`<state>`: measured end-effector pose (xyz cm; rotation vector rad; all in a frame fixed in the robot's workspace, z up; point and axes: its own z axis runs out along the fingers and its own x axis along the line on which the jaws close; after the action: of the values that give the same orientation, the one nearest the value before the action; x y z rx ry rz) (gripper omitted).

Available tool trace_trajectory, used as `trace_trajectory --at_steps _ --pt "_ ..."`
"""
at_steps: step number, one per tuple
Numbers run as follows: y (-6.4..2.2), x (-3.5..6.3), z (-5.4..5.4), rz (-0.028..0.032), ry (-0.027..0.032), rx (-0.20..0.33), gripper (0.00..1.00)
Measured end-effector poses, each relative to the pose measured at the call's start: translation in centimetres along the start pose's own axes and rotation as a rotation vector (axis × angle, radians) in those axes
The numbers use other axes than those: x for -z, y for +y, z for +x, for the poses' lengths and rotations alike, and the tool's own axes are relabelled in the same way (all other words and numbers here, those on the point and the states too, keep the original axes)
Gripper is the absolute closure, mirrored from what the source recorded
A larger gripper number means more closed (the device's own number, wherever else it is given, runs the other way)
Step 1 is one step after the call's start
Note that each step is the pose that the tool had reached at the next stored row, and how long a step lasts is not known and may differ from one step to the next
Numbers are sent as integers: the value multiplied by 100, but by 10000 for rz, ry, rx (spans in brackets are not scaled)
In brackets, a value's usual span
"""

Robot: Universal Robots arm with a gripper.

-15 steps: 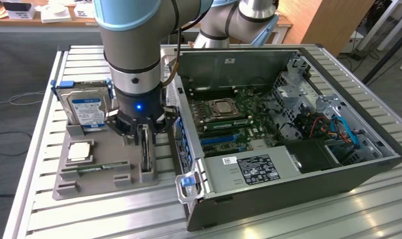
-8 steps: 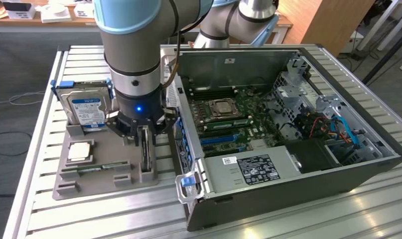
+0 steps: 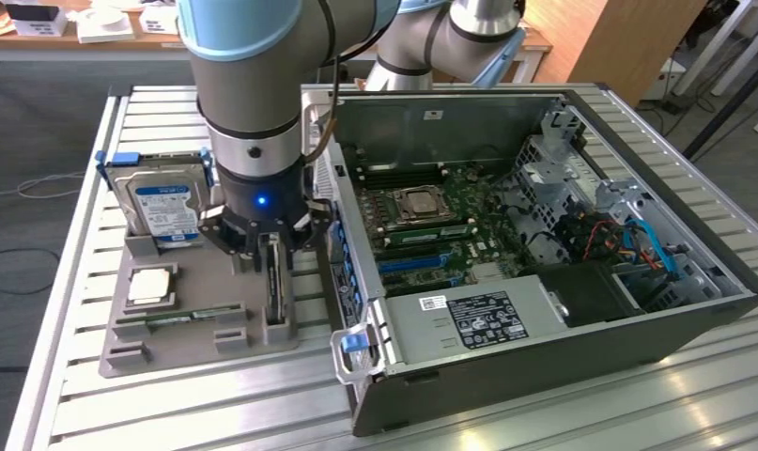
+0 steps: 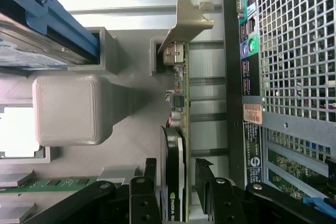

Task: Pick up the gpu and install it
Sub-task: 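Pick up the gpu and move the gpu toward the slot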

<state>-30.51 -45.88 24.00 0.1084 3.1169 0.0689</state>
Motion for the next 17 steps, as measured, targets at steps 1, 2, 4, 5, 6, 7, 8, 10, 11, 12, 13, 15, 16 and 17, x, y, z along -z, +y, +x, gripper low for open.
trace_trajectory --at_steps 1,2,4,5,6,7,8,10,11,12,13,15,16,17 --pt "7 -5 2 -1 0 -1 57" --pt "11 -10 7 -1 0 -1 57" --pt "14 -15 12 1 2 0 57" --pt "14 -16 12 2 3 1 57" --pt "13 -18 13 2 3 2 57" --pt "14 -24 20 -1 -1 -1 57" --pt "14 -27 28 -1 -1 -2 57" --pt "14 -30 34 -1 0 1 57" --pt "13 -35 35 -1 0 2 57" --pt "12 -42 36 0 0 2 57" --pt "12 -50 37 1 1 0 57" --pt "12 -65 38 0 0 0 57" --pt "11 -69 38 1 2 0 57" --pt "12 -77 38 0 0 -1 57"
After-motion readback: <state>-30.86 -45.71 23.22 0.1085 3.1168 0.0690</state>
